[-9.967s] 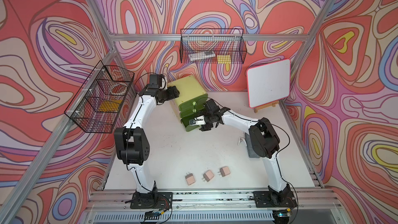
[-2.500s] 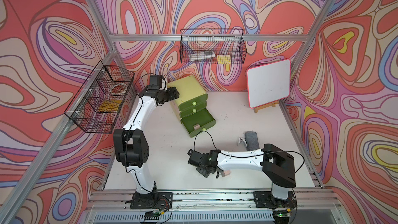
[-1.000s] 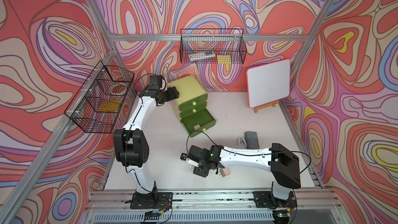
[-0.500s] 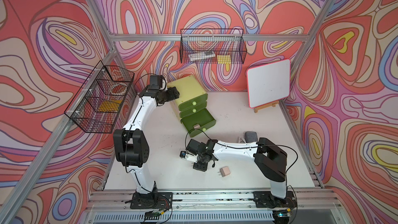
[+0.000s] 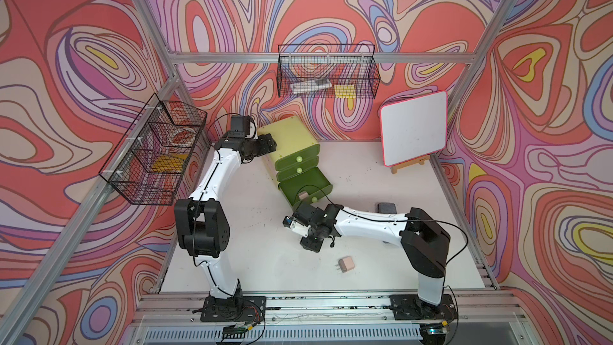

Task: Place the plugs into the drawer by color
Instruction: Place the plug in the drawer.

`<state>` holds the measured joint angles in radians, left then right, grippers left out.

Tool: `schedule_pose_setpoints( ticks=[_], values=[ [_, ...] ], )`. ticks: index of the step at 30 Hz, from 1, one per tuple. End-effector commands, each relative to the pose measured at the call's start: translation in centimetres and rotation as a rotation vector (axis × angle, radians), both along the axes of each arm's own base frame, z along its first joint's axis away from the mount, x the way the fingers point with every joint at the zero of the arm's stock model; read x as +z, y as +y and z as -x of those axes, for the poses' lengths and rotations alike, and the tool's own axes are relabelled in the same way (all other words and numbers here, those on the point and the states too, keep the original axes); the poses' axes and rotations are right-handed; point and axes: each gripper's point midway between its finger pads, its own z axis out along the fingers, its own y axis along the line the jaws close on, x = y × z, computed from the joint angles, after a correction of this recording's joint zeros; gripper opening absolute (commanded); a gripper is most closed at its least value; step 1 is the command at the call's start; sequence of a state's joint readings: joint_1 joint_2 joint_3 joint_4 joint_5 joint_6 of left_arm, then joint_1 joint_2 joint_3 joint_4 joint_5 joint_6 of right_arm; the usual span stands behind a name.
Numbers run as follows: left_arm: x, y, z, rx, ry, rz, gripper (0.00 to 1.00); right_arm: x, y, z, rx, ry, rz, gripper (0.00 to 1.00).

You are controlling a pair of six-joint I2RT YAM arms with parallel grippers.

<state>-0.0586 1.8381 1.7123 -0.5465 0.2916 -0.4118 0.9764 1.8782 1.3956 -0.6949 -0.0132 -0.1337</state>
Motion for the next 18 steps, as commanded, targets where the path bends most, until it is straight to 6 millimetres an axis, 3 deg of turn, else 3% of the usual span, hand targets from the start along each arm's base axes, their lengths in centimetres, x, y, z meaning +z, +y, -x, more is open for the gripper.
schedule_pose_setpoints(
  ticks=[1, 5, 10, 18],
  values=[
    [-3.2, 0.7, 2.2, 0.009, 0.128, -0.055, 0.82, 6.3, -0.9, -7.1, -0.232, -0.131, -0.175, 0.28],
    [-3.5, 0.7, 2.1, 0.008, 0.135, -0.056, 0.82, 8.0, -0.9, -11.6, -0.320, -0.179, -0.249, 0.27],
    [-3.8, 0.8, 2.1, 0.011, 0.142, -0.063, 0.82, 6.4, -0.4, -15.6, -0.381, -0.154, -0.245, 0.27],
    [-3.7, 0.8, 2.1, 0.011, 0.138, -0.066, 0.82, 4.5, 0.3, -16.8, -0.422, -0.127, -0.233, 0.28]
  ],
)
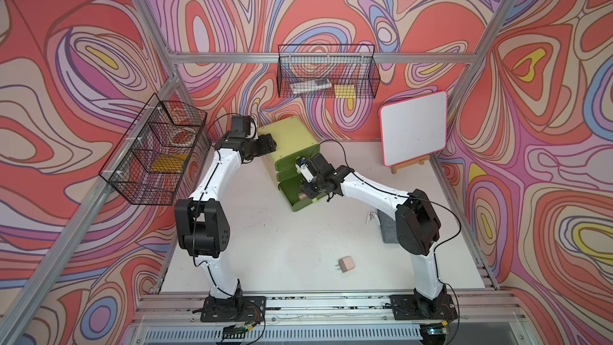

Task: Place the plugs into the drawer by color
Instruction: Place the plug in the drawer.

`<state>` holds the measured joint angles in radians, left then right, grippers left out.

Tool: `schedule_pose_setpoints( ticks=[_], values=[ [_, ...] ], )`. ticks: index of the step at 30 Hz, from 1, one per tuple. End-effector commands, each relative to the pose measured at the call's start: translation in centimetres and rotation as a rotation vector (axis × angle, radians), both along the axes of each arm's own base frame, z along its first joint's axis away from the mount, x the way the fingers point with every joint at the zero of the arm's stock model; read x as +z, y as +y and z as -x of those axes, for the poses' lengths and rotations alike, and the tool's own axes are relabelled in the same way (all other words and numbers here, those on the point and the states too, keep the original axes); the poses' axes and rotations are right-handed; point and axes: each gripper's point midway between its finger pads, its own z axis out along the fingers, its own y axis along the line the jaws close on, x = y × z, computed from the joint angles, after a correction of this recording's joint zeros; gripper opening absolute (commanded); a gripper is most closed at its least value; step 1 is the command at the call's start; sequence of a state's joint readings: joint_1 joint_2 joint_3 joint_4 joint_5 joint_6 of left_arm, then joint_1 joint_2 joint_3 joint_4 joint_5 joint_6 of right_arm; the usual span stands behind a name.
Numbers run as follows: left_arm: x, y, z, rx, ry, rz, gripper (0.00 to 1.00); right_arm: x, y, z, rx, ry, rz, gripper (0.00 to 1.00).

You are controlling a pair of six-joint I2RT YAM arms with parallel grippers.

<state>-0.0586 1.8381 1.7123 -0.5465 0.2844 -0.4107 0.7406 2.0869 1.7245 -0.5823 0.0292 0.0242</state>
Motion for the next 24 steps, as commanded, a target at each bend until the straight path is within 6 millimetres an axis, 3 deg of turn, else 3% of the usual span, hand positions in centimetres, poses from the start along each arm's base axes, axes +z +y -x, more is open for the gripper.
schedule_pose_setpoints(
  ticks=[1, 13, 24],
  values=[
    [-3.7, 0.7, 2.1, 0.007, 0.139, -0.058, 0.82, 0.6, 0.3, -0.7, -0.036, -0.002, -0.025, 0.28],
    [-3.6, 0.6, 2.1, 0.003, 0.139, -0.049, 0.82, -1.9, -0.9, -1.2, -0.118, 0.024, 0.040, 0.30],
    [-3.6, 0.7, 2.1, 0.005, 0.139, -0.050, 0.82, -4.4, -0.6, -2.2, -0.122, 0.032, 0.090, 0.40]
  ],
)
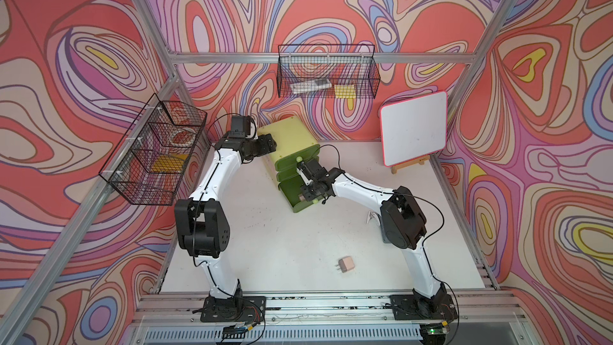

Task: Place the plugs into the drawer by color
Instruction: Place the plug in the drawer.

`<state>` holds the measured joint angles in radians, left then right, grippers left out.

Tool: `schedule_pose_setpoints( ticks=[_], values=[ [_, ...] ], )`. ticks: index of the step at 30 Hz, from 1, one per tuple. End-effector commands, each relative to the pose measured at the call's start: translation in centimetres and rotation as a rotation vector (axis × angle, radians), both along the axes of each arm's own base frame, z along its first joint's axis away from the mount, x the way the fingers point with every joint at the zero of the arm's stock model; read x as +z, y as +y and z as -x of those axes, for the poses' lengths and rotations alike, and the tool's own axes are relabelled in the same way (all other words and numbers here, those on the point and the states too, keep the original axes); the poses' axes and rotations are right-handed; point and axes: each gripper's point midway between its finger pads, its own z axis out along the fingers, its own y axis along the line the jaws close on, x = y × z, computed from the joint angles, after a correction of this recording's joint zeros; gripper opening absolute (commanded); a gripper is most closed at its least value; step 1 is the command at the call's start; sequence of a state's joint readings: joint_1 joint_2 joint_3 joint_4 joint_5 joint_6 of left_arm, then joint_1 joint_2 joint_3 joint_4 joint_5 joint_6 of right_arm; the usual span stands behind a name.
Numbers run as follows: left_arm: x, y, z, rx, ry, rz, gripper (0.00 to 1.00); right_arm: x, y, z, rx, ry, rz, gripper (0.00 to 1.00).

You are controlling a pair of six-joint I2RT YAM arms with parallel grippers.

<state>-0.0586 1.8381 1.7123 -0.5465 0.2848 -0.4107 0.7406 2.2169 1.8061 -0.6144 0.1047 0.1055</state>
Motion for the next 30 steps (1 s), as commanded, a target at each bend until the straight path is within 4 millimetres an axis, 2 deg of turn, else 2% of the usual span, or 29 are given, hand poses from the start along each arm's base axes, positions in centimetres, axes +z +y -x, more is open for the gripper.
schedule_pose_setpoints(
  ticks=[1, 9, 15, 17, 21, 22, 24, 26, 30],
  values=[
    [-3.6, 0.7, 2.1, 0.005, 0.139, -0.050, 0.82, -0.2, -0.3, -0.8, -0.014, -0.016, 0.028, 0.41],
    [-3.3, 0.8, 2.1, 0.008, 0.131, -0.058, 0.83, 1.7, -0.1, -1.4, -0.007, -0.054, 0.024, 0.55],
    [-3.2, 0.8, 2.2, 0.009, 0.130, -0.060, 0.83, 5.4, -0.5, -0.9, -0.012, -0.088, -0.015, 0.61],
    [-3.2, 0.8, 2.2, 0.008, 0.129, -0.059, 0.83, 7.0, -1.0, 0.1, -0.020, -0.091, -0.036, 0.61],
    [-2.9, 0.7, 2.3, 0.006, 0.124, -0.048, 0.83, 9.3, -4.1, 3.7, -0.069, -0.109, -0.039, 0.61],
    [-2.9, 0.6, 2.3, 0.006, 0.123, -0.045, 0.83, 9.1, -5.4, 5.1, -0.089, -0.097, -0.020, 0.61],
    [-2.8, 0.6, 2.2, 0.005, 0.122, -0.041, 0.83, 8.3, -7.7, 8.3, -0.121, -0.060, 0.011, 0.60],
    [-3.0, 0.5, 2.2, 0.003, 0.127, -0.035, 0.83, 6.5, -9.9, 12.0, -0.151, 0.011, 0.048, 0.58],
    [-2.8, 0.2, 2.3, -0.005, 0.123, -0.025, 0.83, 3.6, -12.9, 18.9, -0.185, 0.127, 0.123, 0.57]
  ],
)
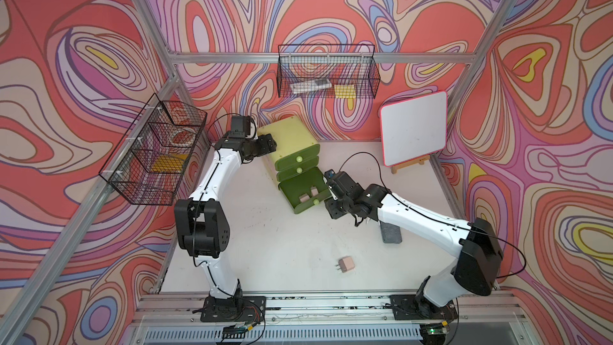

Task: Place the plugs into the drawer by color
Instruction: Place the plug in the drawer, then pick up the plug from the center of the board.

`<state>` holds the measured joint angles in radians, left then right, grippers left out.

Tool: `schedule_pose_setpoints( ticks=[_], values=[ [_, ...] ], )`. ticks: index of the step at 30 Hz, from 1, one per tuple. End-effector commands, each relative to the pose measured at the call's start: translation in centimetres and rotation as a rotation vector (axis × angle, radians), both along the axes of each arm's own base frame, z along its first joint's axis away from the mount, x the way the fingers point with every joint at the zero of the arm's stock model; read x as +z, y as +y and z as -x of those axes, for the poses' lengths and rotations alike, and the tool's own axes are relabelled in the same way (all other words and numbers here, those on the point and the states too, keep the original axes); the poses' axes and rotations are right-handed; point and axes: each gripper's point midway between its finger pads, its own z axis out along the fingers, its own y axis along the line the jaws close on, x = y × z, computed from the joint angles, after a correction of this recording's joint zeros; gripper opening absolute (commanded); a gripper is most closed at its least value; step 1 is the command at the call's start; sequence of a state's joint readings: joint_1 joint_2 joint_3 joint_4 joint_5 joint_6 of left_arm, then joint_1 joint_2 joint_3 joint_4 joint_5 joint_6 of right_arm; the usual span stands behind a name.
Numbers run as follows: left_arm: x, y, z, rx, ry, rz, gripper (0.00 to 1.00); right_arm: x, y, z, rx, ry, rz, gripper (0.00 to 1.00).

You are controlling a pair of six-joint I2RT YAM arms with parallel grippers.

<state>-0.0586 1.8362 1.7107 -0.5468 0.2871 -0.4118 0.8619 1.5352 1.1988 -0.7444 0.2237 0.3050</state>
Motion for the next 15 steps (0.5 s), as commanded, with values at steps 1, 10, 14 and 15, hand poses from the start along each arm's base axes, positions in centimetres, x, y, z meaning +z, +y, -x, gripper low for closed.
schedule_pose_setpoints(
  ticks=[1, 10, 14, 15],
  values=[
    [-2.9, 0.2, 2.2, -0.006, 0.123, -0.026, 0.83, -3.7, -3.3, 5.6, -0.089, 0.142, 0.107, 0.57],
    [-3.1, -0.1, 2.2, -0.009, 0.130, -0.006, 0.83, -7.3, -4.3, 13.3, -0.110, 0.242, 0.169, 0.51],
    [-2.8, 0.0, 2.3, -0.007, 0.125, -0.010, 0.83, -8.7, -4.8, 15.3, -0.099, 0.266, 0.208, 0.51],
    [-2.7, 0.0, 2.2, -0.006, 0.121, -0.009, 0.83, -9.0, -4.8, 15.5, -0.093, 0.272, 0.212, 0.51]
  ],
)
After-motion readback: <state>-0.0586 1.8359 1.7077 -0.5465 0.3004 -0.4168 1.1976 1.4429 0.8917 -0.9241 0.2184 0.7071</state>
